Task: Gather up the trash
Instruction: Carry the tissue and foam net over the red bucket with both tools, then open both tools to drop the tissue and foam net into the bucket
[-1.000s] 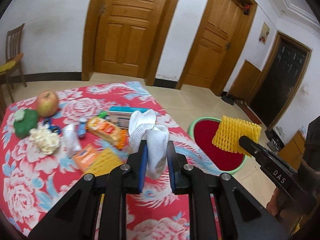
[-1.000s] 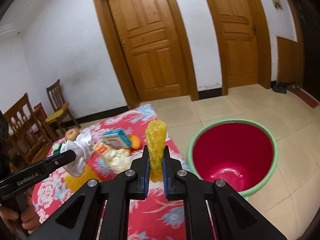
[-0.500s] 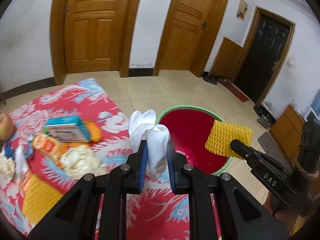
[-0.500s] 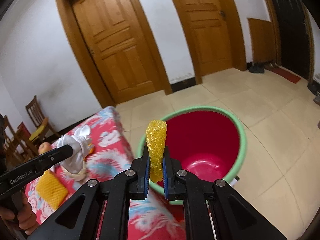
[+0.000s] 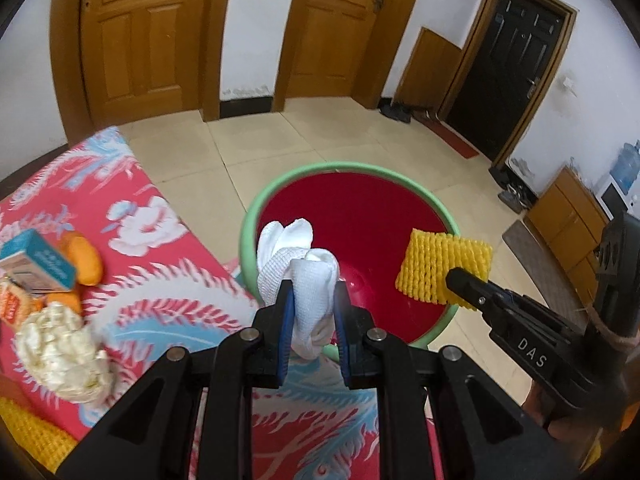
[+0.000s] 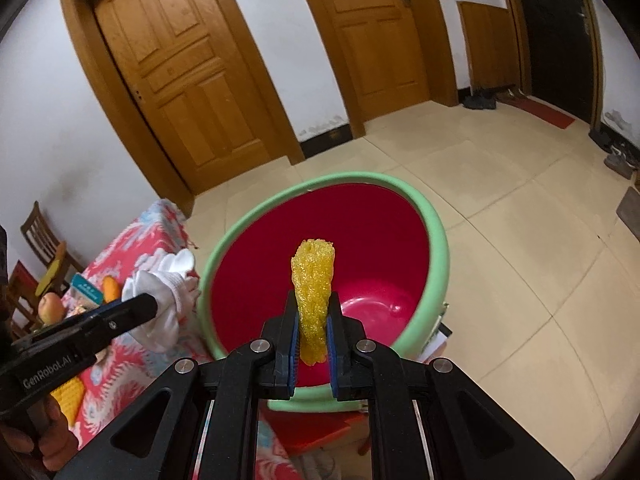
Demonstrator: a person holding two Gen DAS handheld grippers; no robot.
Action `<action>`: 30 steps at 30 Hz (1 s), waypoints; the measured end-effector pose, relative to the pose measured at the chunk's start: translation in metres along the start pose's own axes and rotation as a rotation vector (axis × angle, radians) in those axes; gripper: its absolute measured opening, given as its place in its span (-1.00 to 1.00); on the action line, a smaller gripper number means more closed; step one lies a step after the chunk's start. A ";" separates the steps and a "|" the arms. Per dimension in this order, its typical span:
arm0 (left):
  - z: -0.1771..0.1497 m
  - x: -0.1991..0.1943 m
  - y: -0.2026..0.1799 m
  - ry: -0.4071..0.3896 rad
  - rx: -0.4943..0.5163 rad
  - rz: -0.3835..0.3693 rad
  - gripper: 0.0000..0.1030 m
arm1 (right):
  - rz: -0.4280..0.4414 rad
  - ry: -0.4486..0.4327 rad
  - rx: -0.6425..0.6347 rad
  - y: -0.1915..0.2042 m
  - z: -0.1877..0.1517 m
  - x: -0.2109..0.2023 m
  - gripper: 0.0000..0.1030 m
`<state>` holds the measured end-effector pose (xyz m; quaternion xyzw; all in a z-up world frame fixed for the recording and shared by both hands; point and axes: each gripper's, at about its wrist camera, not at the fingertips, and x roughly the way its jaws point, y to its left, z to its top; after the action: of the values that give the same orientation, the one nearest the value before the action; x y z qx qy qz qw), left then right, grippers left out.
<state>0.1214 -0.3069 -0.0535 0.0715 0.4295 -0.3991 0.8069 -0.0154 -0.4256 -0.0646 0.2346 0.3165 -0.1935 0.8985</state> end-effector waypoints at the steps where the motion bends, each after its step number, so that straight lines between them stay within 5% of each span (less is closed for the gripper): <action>1: 0.000 0.002 -0.002 0.003 0.002 -0.001 -0.65 | -0.005 0.006 0.004 -0.002 0.000 0.002 -0.76; 4: 0.001 0.009 -0.005 0.010 0.009 0.017 -0.64 | -0.012 0.021 0.011 -0.007 0.001 0.007 -0.75; 10: 0.005 0.008 -0.008 -0.022 0.024 0.068 -0.19 | -0.022 0.032 0.020 -0.008 0.003 0.011 -0.72; 19: 0.001 0.000 0.005 -0.016 -0.039 0.077 -0.18 | -0.017 0.047 0.039 -0.008 0.002 0.009 -0.27; 30: -0.011 -0.030 0.017 -0.049 -0.087 0.098 -0.18 | -0.008 0.020 0.018 0.008 0.001 -0.007 -0.21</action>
<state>0.1169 -0.2733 -0.0413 0.0472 0.4225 -0.3418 0.8381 -0.0162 -0.4183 -0.0569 0.2435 0.3248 -0.1976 0.8923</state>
